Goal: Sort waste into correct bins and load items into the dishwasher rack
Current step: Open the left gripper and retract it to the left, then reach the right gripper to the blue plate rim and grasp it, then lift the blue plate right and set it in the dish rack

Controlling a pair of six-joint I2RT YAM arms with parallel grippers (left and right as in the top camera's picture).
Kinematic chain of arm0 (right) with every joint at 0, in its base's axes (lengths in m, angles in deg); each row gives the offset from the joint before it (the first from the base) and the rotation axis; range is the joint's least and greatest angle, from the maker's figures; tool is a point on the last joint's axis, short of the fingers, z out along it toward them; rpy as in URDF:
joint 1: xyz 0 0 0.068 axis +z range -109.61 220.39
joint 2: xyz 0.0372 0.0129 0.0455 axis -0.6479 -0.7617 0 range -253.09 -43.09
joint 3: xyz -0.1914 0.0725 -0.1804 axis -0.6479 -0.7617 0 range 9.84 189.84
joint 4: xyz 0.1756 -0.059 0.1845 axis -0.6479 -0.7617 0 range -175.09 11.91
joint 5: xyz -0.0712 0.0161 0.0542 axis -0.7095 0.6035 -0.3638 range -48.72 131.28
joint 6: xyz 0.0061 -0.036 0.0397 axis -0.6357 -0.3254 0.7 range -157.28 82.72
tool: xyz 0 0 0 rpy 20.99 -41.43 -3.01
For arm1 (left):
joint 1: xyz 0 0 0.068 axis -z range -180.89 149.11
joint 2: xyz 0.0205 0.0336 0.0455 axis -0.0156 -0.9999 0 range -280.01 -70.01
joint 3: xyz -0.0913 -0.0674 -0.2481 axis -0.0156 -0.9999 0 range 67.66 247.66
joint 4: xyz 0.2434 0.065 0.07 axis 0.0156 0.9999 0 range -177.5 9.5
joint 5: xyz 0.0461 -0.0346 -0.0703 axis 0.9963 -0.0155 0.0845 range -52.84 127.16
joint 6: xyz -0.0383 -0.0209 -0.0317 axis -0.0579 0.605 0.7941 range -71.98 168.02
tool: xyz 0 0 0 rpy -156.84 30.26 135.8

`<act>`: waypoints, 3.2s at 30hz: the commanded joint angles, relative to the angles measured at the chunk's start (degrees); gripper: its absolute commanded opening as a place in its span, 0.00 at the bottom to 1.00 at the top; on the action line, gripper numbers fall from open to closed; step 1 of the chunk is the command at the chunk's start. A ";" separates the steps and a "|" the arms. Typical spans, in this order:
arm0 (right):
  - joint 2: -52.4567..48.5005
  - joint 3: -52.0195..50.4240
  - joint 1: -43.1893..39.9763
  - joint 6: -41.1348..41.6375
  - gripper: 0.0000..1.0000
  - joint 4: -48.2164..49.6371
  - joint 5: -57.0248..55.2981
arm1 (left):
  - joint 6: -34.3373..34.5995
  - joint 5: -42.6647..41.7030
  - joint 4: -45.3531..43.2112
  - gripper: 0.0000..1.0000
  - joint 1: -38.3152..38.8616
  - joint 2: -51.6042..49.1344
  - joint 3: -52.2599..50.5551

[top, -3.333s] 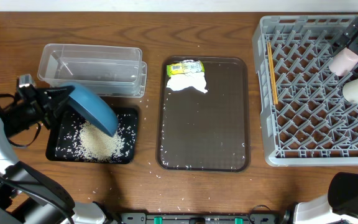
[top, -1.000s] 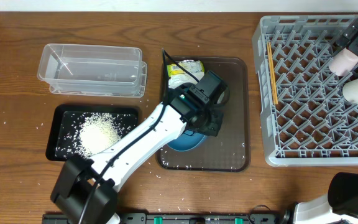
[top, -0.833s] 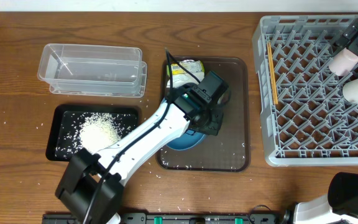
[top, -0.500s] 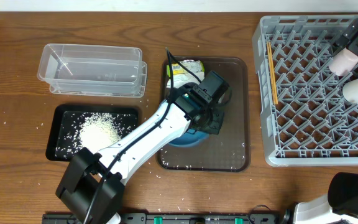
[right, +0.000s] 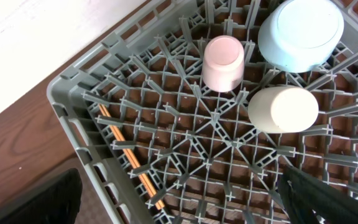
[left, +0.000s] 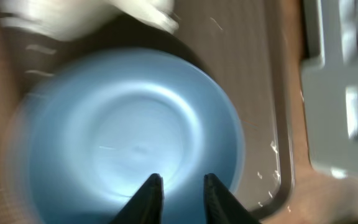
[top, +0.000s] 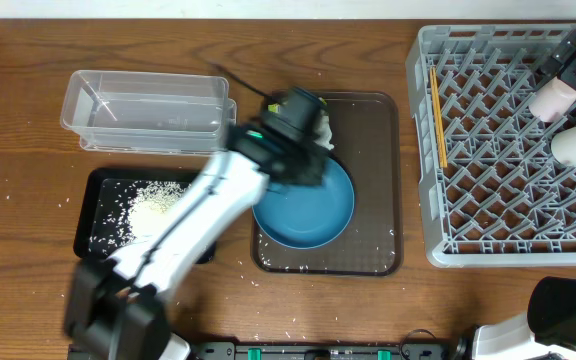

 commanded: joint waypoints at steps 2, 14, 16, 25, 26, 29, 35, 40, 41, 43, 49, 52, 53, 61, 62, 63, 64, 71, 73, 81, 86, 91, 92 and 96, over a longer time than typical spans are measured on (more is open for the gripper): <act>-0.04 0.33 -0.15 0.74 0.99 -0.20 -0.37 | 0.42 0.94 2.89 0.37 -12.11 7.43 1.18; -0.04 0.31 -0.13 0.83 0.99 -0.68 4.87 | 3.82 0.96 13.11 0.73 -47.41 12.50 1.09; -0.04 0.31 -0.13 0.81 0.99 -1.77 12.33 | 3.82 0.96 13.70 0.80 -50.36 12.26 1.01; -1.25 0.24 11.47 -10.84 0.99 0.37 35.91 | 3.91 0.94 13.16 0.87 -54.25 12.02 0.98; -1.70 0.17 14.38 -10.84 0.99 0.09 33.14 | 4.13 0.94 12.68 0.87 -54.25 12.02 0.98; -4.35 -0.74 25.55 -10.40 0.99 -0.22 22.99 | 4.26 0.96 11.74 0.88 -54.25 12.02 0.98; -14.05 -1.27 44.65 -16.48 0.99 -0.20 18.23 | 4.22 0.96 11.74 0.89 -54.25 12.02 0.98; -20.94 -1.27 55.08 -24.94 0.91 4.11 17.99 | 4.24 0.96 11.74 0.90 -54.25 12.02 0.98; -22.05 -1.27 56.89 -26.23 0.86 4.09 17.51 | 4.24 0.96 11.74 0.90 -54.25 12.02 0.98; -24.17 -1.27 60.39 -26.75 0.79 3.13 14.05 | 4.24 0.96 11.74 0.90 -54.25 12.02 0.98; -27.93 -1.29 67.49 -26.69 0.61 -0.28 6.25 | 4.24 0.96 11.74 0.90 -54.25 12.02 0.98; -29.14 -1.40 69.96 -24.48 0.51 -1.01 6.27 | 4.24 0.96 11.74 0.91 -54.25 12.02 0.98; -29.31 -1.42 70.51 -23.43 0.49 -1.05 6.25 | 4.24 0.96 11.74 0.91 -54.25 12.02 0.98; -33.38 -1.57 72.50 -11.13 0.44 -2.34 2.62 | 4.24 0.96 11.74 0.91 -54.25 12.04 0.98; -33.86 -1.57 72.50 -9.53 0.44 -2.60 0.90 | 4.24 0.96 11.74 0.91 -54.25 12.02 0.98; -33.99 -1.57 72.50 -8.63 0.45 -2.80 -0.33 | 4.24 0.96 11.74 0.91 -54.25 12.04 0.98; -34.10 -1.57 72.50 -8.07 0.46 -2.89 -1.14 | 4.24 0.96 11.74 0.91 -54.25 12.02 0.98; -34.18 -1.57 72.50 -4.72 0.26 -2.67 -1.68 | 4.24 0.96 11.76 0.91 -54.25 12.02 0.98; -34.18 -1.57 72.50 -4.72 0.04 -2.54 -1.70 | 4.24 0.96 11.74 0.91 -54.25 12.02 0.98; -32.98 1.77 71.60 -4.39 0.01 -3.85 -1.73 | 4.24 0.96 11.74 0.91 -54.25 12.02 0.98; -29.29 8.87 68.24 -7.69 0.01 -7.61 -3.34 | 4.24 0.96 11.76 0.91 -54.25 12.02 0.98; -23.91 16.41 60.52 -10.56 0.01 -11.28 -6.47 | 4.24 0.96 11.74 0.91 -54.25 12.04 0.98; -22.34 17.53 57.94 -11.41 0.01 -11.41 -6.08 | 4.24 0.96 11.76 0.91 -54.25 12.04 0.98; -17.20 19.12 47.41 -16.72 0.01 -10.62 1.09 | 4.24 0.96 11.76 0.91 -54.25 12.02 0.98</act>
